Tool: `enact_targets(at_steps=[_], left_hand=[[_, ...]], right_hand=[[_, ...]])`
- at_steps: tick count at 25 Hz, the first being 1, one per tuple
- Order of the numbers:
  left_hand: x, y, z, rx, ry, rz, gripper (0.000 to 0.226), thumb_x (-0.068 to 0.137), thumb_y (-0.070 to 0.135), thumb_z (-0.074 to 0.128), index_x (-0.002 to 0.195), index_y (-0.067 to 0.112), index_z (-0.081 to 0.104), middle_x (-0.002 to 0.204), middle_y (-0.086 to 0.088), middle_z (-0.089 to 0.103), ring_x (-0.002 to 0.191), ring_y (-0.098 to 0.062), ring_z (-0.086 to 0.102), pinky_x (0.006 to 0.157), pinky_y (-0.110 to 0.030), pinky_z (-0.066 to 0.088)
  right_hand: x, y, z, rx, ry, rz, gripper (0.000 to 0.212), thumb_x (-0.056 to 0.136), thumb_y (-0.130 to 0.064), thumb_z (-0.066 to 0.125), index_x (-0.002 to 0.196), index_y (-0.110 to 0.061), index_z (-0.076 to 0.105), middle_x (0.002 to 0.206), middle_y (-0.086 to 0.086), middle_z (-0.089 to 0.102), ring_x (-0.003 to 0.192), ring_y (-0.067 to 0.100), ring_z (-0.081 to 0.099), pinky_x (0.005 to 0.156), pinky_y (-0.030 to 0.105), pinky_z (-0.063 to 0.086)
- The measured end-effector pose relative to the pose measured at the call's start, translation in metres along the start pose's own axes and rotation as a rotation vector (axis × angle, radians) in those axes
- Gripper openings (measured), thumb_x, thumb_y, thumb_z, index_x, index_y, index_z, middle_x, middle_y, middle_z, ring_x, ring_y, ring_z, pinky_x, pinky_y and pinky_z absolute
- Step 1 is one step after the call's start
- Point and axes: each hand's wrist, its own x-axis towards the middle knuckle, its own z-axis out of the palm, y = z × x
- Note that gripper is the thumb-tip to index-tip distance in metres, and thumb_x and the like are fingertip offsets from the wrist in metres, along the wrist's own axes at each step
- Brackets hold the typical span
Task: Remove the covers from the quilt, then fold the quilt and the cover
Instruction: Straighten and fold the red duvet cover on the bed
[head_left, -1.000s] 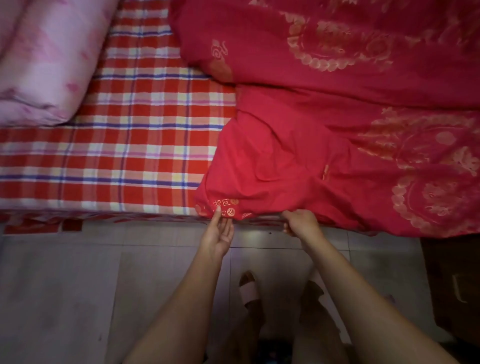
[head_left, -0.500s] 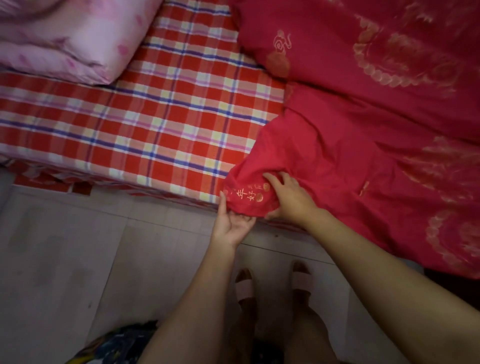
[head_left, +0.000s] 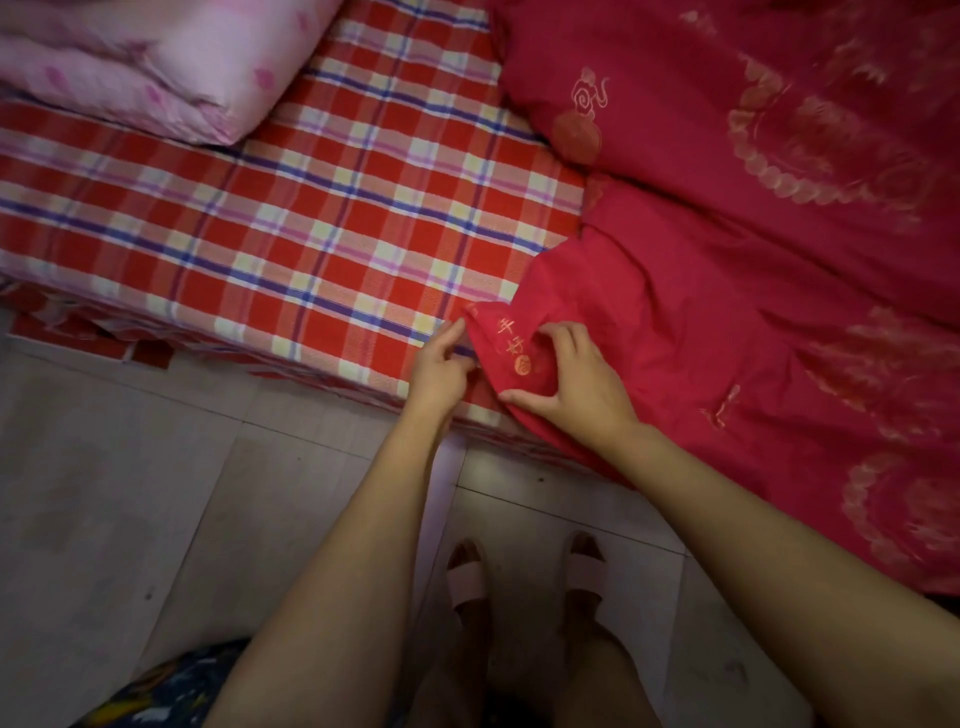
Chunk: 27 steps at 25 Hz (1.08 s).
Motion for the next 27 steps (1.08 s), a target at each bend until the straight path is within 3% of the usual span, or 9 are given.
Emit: enact_targets(at_steps=[3, 7, 10, 12, 18, 21, 23, 25, 27], left_hand=[[-0.003, 0.019, 0.017, 0.056, -0.130, 0.049, 0.058, 0.087, -0.013, 0.049, 0.139, 0.013, 0.046, 0.130, -0.008, 0.058, 0.116, -0.014, 0.055, 0.090, -0.018, 0.050], [0.000, 0.020, 0.027, 0.215, 0.191, 0.107, 0.036, 0.083, 0.002, 0.067, 0.118, 0.005, 0.059, 0.108, -0.007, 0.065, 0.101, -0.017, 0.061, 0.085, -0.022, 0.051], [0.008, 0.018, 0.034, 0.384, 0.311, 0.085, 0.040, 0.075, 0.025, 0.078, 0.097, 0.011, 0.048, 0.085, 0.002, 0.053, 0.077, -0.015, 0.052, 0.061, -0.021, 0.043], [0.014, 0.019, 0.042, 0.474, 0.275, 0.048, 0.047, 0.075, 0.036, 0.076, 0.098, 0.008, 0.046, 0.090, -0.004, 0.054, 0.079, -0.021, 0.053, 0.063, -0.028, 0.042], [0.014, 0.012, 0.027, 0.756, 0.229, -0.014, 0.016, 0.089, 0.015, 0.053, 0.099, 0.003, 0.059, 0.094, -0.013, 0.065, 0.088, -0.032, 0.061, 0.067, -0.031, 0.042], [0.009, 0.007, 0.023, 0.541, 0.263, -0.105, 0.016, 0.089, 0.003, 0.050, 0.100, 0.000, 0.061, 0.079, -0.006, 0.060, 0.076, -0.027, 0.058, 0.065, -0.034, 0.048], [0.004, 0.005, 0.020, 0.336, 0.239, -0.131, 0.004, 0.085, 0.002, 0.061, 0.089, 0.002, 0.061, 0.070, -0.004, 0.059, 0.067, -0.024, 0.060, 0.061, -0.032, 0.053], [0.000, 0.002, 0.015, 0.411, 0.172, -0.082, 0.021, 0.076, 0.007, 0.076, 0.074, 0.010, 0.056, 0.063, 0.001, 0.055, 0.056, -0.013, 0.054, 0.051, -0.024, 0.043], [-0.004, -0.003, 0.013, 0.599, 0.148, -0.077, 0.029, 0.074, 0.006, 0.075, 0.064, 0.014, 0.049, 0.060, 0.003, 0.051, 0.059, -0.017, 0.051, 0.054, -0.026, 0.041]], right_hand=[[0.004, -0.022, 0.009, -0.009, 0.092, -0.035, 0.077, 0.070, -0.045, 0.074, 0.131, -0.011, 0.040, 0.129, 0.007, 0.043, 0.113, 0.028, 0.050, 0.085, 0.040, 0.047], [0.027, -0.012, -0.009, -0.119, 0.125, 0.108, 0.033, 0.082, -0.009, 0.051, 0.115, -0.007, 0.051, 0.105, 0.019, 0.062, 0.095, 0.039, 0.060, 0.074, 0.041, 0.044], [0.032, 0.001, -0.023, -0.051, 0.128, 0.071, 0.032, 0.087, -0.006, 0.045, 0.118, -0.007, 0.053, 0.095, 0.024, 0.067, 0.090, 0.041, 0.062, 0.073, 0.042, 0.043], [0.032, 0.002, -0.026, -0.023, 0.137, 0.030, 0.030, 0.087, -0.005, 0.045, 0.116, -0.006, 0.053, 0.092, 0.025, 0.067, 0.088, 0.042, 0.062, 0.072, 0.043, 0.043], [0.024, 0.008, -0.028, 0.013, 0.134, -0.019, 0.021, 0.087, -0.005, 0.046, 0.107, -0.007, 0.054, 0.091, 0.020, 0.067, 0.085, 0.040, 0.062, 0.065, 0.040, 0.041], [0.019, 0.004, -0.025, 0.019, 0.068, -0.063, 0.021, 0.088, -0.006, 0.046, 0.108, -0.008, 0.053, 0.090, 0.019, 0.067, 0.084, 0.039, 0.062, 0.065, 0.039, 0.041], [0.021, 0.005, -0.026, 0.027, 0.087, -0.042, 0.023, 0.088, -0.006, 0.045, 0.110, -0.008, 0.053, 0.089, 0.021, 0.067, 0.083, 0.040, 0.062, 0.065, 0.040, 0.041], [0.028, 0.010, -0.033, 0.030, 0.166, 0.016, 0.025, 0.088, -0.005, 0.045, 0.111, -0.009, 0.054, 0.089, 0.022, 0.067, 0.084, 0.041, 0.062, 0.066, 0.040, 0.041], [0.037, 0.013, -0.043, 0.026, 0.220, 0.049, 0.026, 0.088, -0.005, 0.045, 0.111, -0.010, 0.054, 0.089, 0.021, 0.067, 0.085, 0.041, 0.062, 0.067, 0.040, 0.041]])
